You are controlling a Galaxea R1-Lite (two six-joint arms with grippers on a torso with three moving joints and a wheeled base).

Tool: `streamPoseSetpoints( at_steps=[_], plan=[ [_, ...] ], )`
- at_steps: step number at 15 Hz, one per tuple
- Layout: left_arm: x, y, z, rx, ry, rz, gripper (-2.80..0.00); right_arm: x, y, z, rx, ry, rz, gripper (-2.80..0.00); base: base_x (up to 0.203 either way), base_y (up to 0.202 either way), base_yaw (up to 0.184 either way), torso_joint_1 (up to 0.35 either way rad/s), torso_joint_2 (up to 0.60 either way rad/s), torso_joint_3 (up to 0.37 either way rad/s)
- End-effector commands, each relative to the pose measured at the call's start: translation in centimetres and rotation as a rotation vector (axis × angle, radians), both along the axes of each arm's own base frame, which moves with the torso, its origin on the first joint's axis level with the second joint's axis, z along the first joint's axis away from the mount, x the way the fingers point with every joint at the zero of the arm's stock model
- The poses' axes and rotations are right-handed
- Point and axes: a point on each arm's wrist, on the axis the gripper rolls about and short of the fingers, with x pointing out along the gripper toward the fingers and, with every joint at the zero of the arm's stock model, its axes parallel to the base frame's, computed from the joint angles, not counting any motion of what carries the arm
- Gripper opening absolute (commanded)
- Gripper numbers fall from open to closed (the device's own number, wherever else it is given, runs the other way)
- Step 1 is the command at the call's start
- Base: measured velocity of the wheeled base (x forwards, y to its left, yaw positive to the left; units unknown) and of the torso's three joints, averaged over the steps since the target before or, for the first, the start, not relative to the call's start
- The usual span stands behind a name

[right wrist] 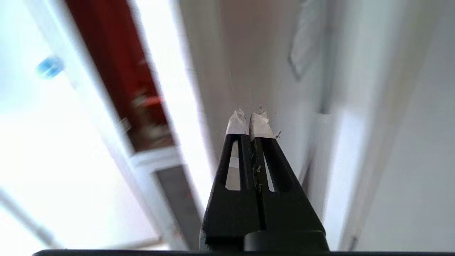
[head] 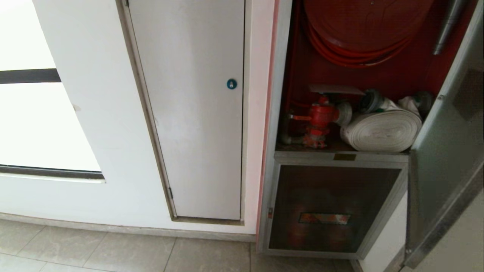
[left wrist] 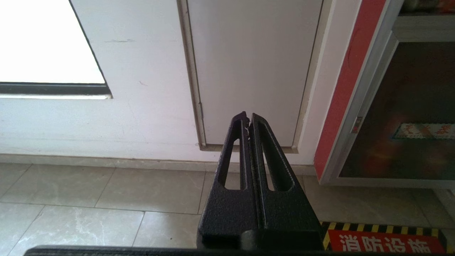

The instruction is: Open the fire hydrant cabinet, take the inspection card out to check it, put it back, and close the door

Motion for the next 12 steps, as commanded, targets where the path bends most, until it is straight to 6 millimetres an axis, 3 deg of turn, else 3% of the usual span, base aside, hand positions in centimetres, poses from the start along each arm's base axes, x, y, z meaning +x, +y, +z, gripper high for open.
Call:
streamPoseSetpoints(
  at_steps=[1,6,12],
  plan=[
    [0.0,0.0,0.0,0.001,0.001,0.0,-2.8,2.3,-0.1,0.0,0.001,0.05,0.073,-2.8,0.0,0.0,0.0,0.0,0.0,0.0],
    [0.0,0.0,0.0,0.001,0.0,0.0,-2.8,9.1,1.2,0.7,0.001,0.141,0.387,-2.8,0.0,0.0,0.0,0.0,0.0,0.0],
    [0.0,0.0,0.0,0.0,0.001,0.0,-2.8,17.7,3.9,0.4,0.008,0.212,0.529,-2.8,0.0,0.0,0.0,0.0,0.0,0.0]
  ],
)
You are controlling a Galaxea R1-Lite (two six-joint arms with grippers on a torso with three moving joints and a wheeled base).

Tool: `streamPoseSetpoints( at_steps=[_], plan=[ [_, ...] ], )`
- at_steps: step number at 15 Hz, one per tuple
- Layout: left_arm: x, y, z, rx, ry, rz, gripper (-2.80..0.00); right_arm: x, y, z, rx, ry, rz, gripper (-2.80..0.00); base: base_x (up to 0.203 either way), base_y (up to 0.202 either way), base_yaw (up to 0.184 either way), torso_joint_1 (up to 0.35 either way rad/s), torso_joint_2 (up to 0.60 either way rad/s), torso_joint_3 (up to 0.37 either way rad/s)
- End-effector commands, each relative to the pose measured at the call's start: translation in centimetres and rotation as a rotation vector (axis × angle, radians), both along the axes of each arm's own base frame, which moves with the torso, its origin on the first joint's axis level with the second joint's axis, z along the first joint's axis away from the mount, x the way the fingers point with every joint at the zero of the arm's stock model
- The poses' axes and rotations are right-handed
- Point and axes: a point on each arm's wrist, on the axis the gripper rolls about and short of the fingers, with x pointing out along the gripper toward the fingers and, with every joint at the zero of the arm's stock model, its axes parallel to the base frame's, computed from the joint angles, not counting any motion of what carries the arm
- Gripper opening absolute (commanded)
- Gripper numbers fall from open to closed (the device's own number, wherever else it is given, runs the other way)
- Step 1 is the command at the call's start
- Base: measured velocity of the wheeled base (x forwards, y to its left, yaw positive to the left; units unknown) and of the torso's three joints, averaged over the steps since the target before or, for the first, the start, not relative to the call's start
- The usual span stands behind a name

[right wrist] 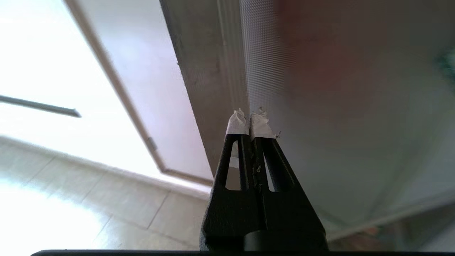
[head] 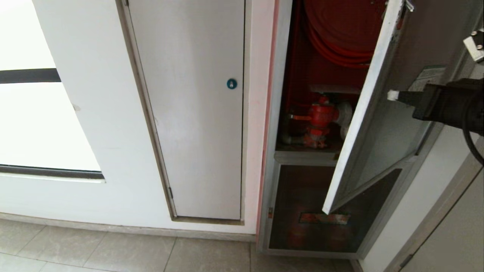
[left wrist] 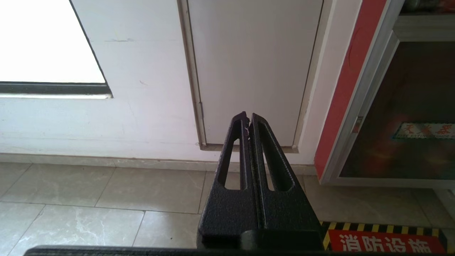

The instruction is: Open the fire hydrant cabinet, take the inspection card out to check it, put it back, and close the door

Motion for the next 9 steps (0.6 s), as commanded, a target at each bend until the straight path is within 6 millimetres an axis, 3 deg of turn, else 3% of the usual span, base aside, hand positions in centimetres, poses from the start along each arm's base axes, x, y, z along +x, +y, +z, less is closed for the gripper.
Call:
streamPoseSetpoints(
  at_steps=[1,5,9],
  plan=[
    [0.0,0.0,0.0,-0.001,0.0,0.0,-2.8,4.0,0.7,-1.6,0.0,0.065,0.022,-2.8,0.0,0.0,0.0,0.0,0.0,0.0],
    [0.0,0.0,0.0,0.0,0.0,0.0,-2.8,8.7,1.3,-2.8,0.0,0.095,0.036,-2.8,0.0,0.0,0.0,0.0,0.0,0.0],
    [0.0,0.0,0.0,0.0,0.0,0.0,-2.8,10.8,1.5,-2.7,0.001,0.082,0.039,-2.8,0.0,0.0,0.0,0.0,0.0,0.0]
  ],
)
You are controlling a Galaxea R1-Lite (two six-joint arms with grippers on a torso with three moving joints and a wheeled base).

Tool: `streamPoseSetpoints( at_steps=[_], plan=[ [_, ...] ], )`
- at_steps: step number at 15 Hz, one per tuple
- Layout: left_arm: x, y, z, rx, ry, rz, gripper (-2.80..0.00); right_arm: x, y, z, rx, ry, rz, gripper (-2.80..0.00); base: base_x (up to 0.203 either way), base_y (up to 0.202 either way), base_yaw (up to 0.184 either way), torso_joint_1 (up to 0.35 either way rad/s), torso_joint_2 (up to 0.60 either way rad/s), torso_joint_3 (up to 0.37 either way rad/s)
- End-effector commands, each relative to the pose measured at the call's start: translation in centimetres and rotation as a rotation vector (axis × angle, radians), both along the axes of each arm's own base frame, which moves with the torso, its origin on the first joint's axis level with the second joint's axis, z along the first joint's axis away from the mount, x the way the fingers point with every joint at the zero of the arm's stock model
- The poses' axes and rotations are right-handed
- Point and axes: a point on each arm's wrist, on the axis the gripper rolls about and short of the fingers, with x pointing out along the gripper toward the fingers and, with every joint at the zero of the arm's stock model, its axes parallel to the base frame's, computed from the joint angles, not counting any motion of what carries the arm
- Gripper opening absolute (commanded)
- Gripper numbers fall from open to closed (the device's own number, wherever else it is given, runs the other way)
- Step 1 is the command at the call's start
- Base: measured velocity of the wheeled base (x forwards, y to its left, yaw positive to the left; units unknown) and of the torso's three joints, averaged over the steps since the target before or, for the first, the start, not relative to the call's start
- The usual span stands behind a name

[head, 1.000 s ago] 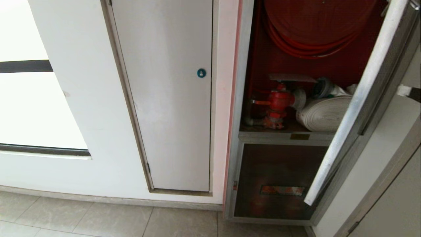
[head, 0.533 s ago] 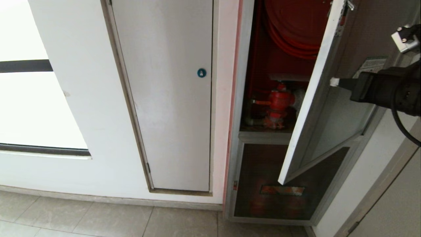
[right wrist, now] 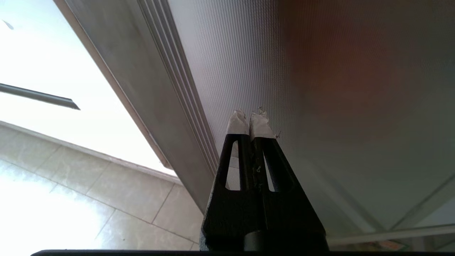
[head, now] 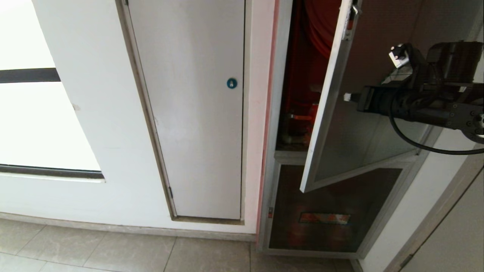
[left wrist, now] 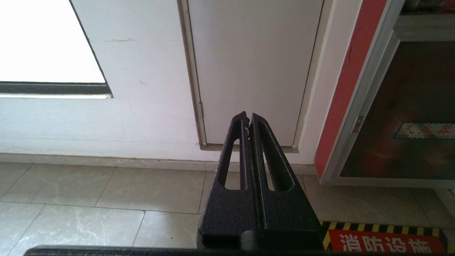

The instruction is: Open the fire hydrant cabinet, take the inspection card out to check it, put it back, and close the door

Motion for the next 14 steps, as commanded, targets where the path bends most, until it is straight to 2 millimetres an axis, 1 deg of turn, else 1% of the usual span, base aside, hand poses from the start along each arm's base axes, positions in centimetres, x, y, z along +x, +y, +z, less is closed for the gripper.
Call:
streamPoseSetpoints(
  at_steps=[1,2,4,8,11,14],
  plan=[
    [0.0,0.0,0.0,0.001,0.0,0.0,-2.8,0.6,0.4,-0.6,-0.001,0.018,0.011,-2.8,0.0,0.0,0.0,0.0,0.0,0.0],
    [0.0,0.0,0.0,-0.001,0.0,0.0,-2.8,0.0,0.6,-0.5,0.0,0.021,0.017,-2.8,0.0,0.0,0.0,0.0,0.0,0.0],
    [0.0,0.0,0.0,0.001,0.003,0.0,-2.8,-2.7,0.6,0.4,-0.001,0.008,0.024,-2.8,0.0,0.0,0.0,0.0,0.0,0.0],
    [0.0,0.0,0.0,-0.001,0.0,0.0,-2.8,-10.4,0.2,2.6,0.001,-0.071,0.029,-2.8,0.0,0.0,0.0,0.0,0.0,0.0],
    [0.0,0.0,0.0,0.0,0.0,0.0,-2.8,-17.4,-0.4,4.2,0.008,-0.165,0.028,-2.8,0.0,0.0,0.0,0.0,0.0,0.0],
    [0.0,0.0,0.0,0.001,0.001,0.0,-2.8,-25.9,-1.2,4.6,0.017,-0.265,0.03,-2.8,0.0,0.0,0.0,0.0,0.0,0.0]
  ],
)
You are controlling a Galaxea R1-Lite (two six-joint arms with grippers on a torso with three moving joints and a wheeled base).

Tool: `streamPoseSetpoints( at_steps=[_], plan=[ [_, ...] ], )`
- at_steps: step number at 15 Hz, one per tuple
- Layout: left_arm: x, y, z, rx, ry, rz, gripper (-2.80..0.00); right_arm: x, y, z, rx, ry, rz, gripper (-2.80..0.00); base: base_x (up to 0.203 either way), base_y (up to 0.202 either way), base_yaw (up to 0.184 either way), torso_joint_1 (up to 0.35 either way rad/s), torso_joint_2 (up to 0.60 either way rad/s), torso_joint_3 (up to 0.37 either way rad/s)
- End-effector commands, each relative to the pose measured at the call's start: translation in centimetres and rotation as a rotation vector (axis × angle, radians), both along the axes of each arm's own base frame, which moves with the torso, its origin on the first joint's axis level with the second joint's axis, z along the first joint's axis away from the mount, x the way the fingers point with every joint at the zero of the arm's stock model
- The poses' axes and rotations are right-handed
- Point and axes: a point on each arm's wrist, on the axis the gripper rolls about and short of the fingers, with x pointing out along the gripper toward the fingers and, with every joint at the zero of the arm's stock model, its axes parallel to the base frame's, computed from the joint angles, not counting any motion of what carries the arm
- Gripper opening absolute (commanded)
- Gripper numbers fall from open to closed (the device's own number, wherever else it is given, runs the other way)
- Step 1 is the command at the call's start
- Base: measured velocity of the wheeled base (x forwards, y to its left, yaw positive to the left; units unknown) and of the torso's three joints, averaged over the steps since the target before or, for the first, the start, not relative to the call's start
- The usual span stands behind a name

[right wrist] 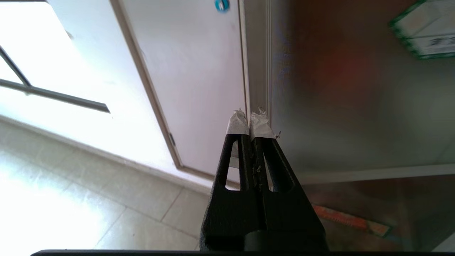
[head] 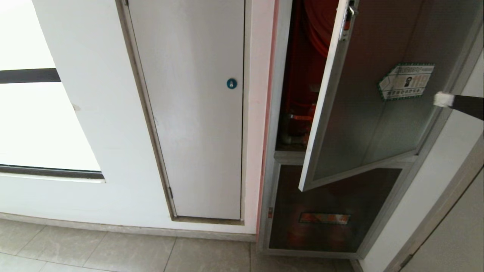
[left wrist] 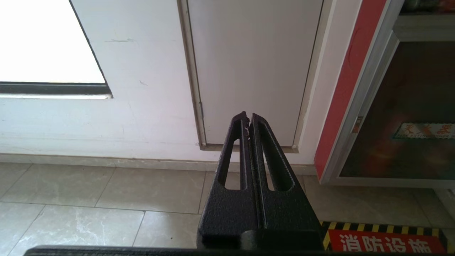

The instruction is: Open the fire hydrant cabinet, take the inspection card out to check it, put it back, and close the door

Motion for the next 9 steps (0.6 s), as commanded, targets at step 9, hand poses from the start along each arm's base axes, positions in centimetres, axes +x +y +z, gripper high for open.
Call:
streamPoseSetpoints(
  at_steps=[9],
  plan=[
    [0.0,0.0,0.0,0.001,0.001,0.0,-2.8,-22.8,-1.9,-5.4,0.045,-0.336,-0.177,-2.8,0.0,0.0,0.0,0.0,0.0,0.0]
  ],
)
